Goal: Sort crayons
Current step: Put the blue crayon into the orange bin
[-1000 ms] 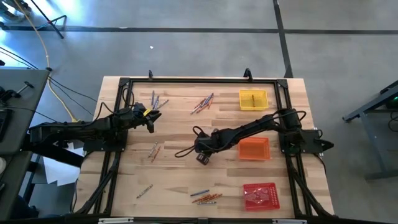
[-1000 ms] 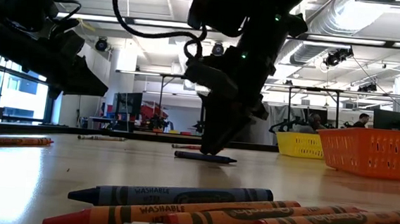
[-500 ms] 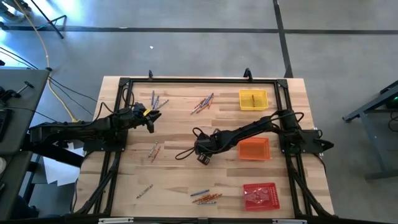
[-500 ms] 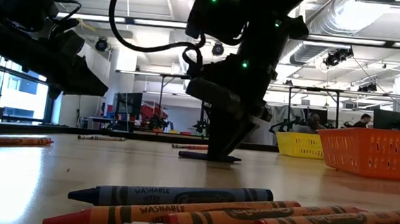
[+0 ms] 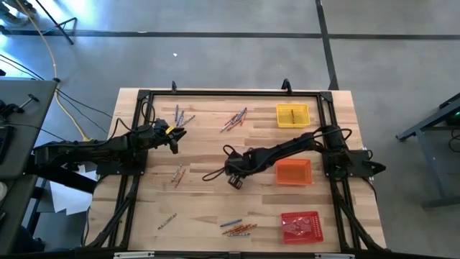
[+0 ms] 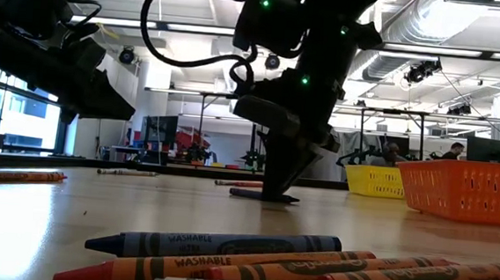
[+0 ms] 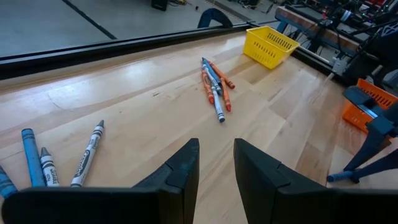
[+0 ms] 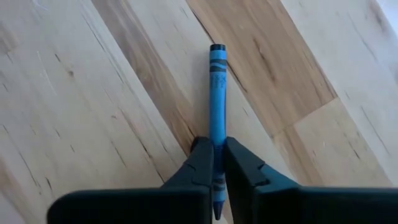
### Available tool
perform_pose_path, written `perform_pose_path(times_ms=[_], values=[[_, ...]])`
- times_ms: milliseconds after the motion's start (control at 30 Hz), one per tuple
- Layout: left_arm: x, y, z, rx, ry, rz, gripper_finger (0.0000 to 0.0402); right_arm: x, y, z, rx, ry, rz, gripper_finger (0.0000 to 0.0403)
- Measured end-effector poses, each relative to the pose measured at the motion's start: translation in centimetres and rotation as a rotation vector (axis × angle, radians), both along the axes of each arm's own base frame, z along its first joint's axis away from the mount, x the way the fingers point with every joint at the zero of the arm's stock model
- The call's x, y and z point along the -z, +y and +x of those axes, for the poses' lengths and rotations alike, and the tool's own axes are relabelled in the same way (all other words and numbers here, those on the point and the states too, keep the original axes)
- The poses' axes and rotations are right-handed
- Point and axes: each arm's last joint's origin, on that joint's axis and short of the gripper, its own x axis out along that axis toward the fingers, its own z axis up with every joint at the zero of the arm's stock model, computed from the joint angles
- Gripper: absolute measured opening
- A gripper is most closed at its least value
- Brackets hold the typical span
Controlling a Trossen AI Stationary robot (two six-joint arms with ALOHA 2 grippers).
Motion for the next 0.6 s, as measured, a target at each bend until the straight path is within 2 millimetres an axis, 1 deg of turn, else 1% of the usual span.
perform_pose_path(times_ms=[167, 267, 400, 500, 600], values=[[0.0, 0.0, 0.0, 0.000, 0.000, 0.000, 0.0087, -2.1, -0.6, -0.8, -0.015, -0.007, 0.014, 0.0005], [0.0, 0.0, 0.0, 0.000, 0.000, 0.000, 0.0087, -4.4, -0.9, -1.0, -0.007, -0.066, 0.002, 0.0003], [0.0, 0.0, 0.0, 0.000, 0.001, 0.000, 0.0087, -6.5, -1.2, -1.8, -0.004, -0.088, -0.048, 0.0003], [0.0, 0.0, 0.0, 0.000, 0.001, 0.000, 0.0087, -8.7, -1.5, -2.6, 0.014, -0.138, -0.095, 0.0003], [0.0, 0.0, 0.0, 0.000, 0.000, 0.000, 0.0087, -10.5, -1.7, -3.7, 0.037, -0.159, -0.162, 0.0003]])
